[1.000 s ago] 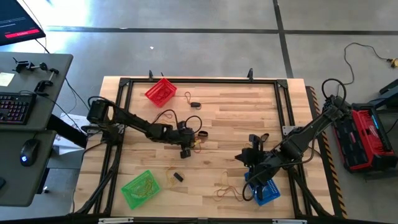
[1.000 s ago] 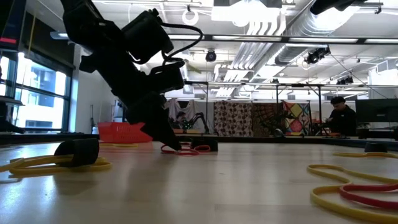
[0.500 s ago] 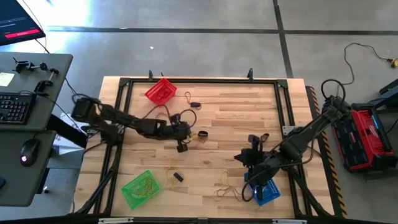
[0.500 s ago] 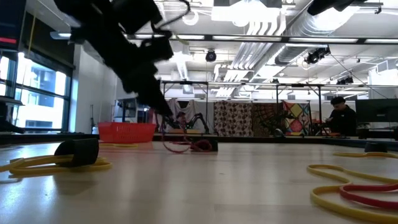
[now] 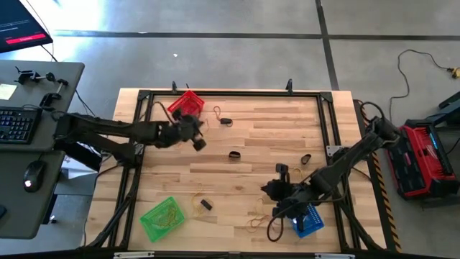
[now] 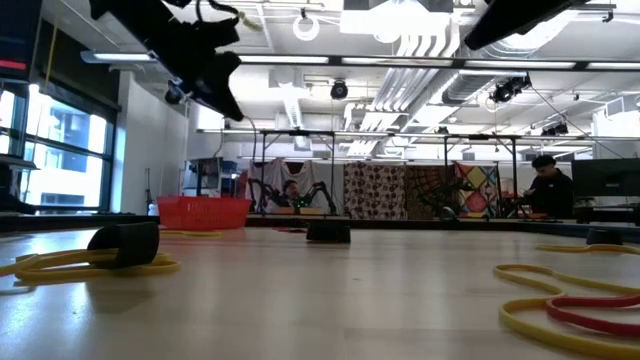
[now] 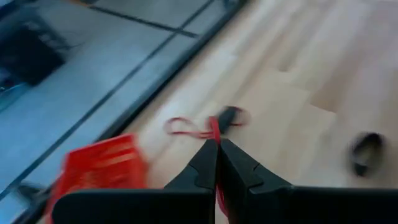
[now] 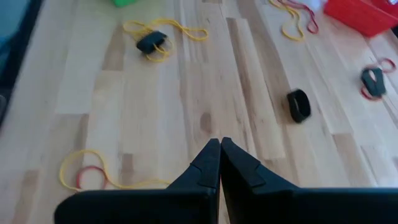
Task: Sort rubber bands into baskets
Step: Put the red rubber band into the red basket
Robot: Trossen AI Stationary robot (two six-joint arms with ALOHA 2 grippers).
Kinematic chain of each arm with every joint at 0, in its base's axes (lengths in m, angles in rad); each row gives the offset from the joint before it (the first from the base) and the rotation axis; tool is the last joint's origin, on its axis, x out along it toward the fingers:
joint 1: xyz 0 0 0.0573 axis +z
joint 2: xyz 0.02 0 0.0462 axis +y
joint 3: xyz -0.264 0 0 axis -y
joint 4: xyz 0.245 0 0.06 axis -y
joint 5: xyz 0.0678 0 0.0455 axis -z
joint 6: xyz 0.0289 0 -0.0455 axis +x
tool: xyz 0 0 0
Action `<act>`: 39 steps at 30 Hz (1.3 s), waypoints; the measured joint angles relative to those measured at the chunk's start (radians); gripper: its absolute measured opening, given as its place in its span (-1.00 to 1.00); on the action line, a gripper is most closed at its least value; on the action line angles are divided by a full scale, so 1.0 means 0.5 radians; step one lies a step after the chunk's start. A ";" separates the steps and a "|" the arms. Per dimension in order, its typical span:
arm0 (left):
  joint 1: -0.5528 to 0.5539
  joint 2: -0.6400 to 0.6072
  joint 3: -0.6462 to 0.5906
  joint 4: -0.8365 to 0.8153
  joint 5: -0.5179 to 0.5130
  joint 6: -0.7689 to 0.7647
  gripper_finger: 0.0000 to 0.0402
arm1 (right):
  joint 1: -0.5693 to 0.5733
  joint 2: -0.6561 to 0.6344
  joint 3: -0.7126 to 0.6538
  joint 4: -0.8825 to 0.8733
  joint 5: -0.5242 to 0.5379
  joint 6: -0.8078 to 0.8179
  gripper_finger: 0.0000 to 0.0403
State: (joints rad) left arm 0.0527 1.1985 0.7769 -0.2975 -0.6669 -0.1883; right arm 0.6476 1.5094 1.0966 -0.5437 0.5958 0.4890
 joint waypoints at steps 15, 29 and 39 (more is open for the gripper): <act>0.650 -0.095 0.000 -0.007 -0.126 0.279 -1.00 | -0.003 0.003 0.000 0.066 0.011 -0.053 -1.00; 1.075 0.258 -0.005 0.007 0.236 0.397 -1.00 | -0.004 0.003 0.000 0.065 0.011 -0.090 -1.00; 1.219 0.528 -0.005 0.006 0.384 0.385 -1.00 | -0.004 0.002 0.001 0.065 0.013 -0.090 -1.00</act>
State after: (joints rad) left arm 0.6619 1.4623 0.7746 -0.2947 -0.4749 0.0044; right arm 0.6456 1.5105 1.0969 -0.5110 0.6023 0.4438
